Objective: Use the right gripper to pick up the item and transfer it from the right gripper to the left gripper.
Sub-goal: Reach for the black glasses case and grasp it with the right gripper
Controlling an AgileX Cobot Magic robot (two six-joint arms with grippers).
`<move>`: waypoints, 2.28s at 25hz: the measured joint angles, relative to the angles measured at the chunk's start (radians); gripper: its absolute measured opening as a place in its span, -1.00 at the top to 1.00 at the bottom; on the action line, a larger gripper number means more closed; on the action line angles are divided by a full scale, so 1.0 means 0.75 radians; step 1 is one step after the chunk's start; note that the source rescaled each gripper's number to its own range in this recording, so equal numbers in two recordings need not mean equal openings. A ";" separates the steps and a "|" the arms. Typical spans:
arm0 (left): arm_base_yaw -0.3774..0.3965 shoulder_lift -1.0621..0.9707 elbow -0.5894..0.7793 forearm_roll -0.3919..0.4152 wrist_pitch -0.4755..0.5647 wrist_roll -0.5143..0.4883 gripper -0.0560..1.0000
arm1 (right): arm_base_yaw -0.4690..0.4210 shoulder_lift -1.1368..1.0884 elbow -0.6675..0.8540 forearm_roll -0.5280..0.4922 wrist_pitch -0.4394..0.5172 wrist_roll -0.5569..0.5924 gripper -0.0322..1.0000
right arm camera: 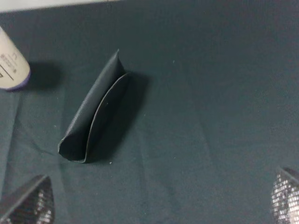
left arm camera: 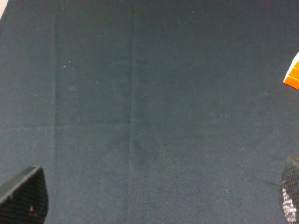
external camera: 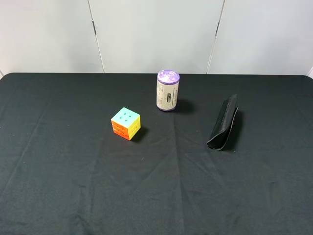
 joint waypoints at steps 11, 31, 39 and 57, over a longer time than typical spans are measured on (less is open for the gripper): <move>0.000 0.000 0.000 0.000 -0.006 0.000 -0.98 | 0.179 0.631 -0.199 -0.037 0.033 0.148 -1.00; 0.000 0.000 0.000 0.000 -0.006 0.000 -0.98 | 0.531 1.366 -0.203 -0.141 -0.320 0.721 -1.00; 0.000 0.000 0.000 0.000 -0.006 0.000 -0.98 | 0.527 1.597 -0.204 -0.181 -0.521 0.801 -1.00; 0.000 0.000 0.000 0.000 -0.006 0.000 -0.98 | 0.469 1.740 -0.211 -0.167 -0.603 0.813 0.93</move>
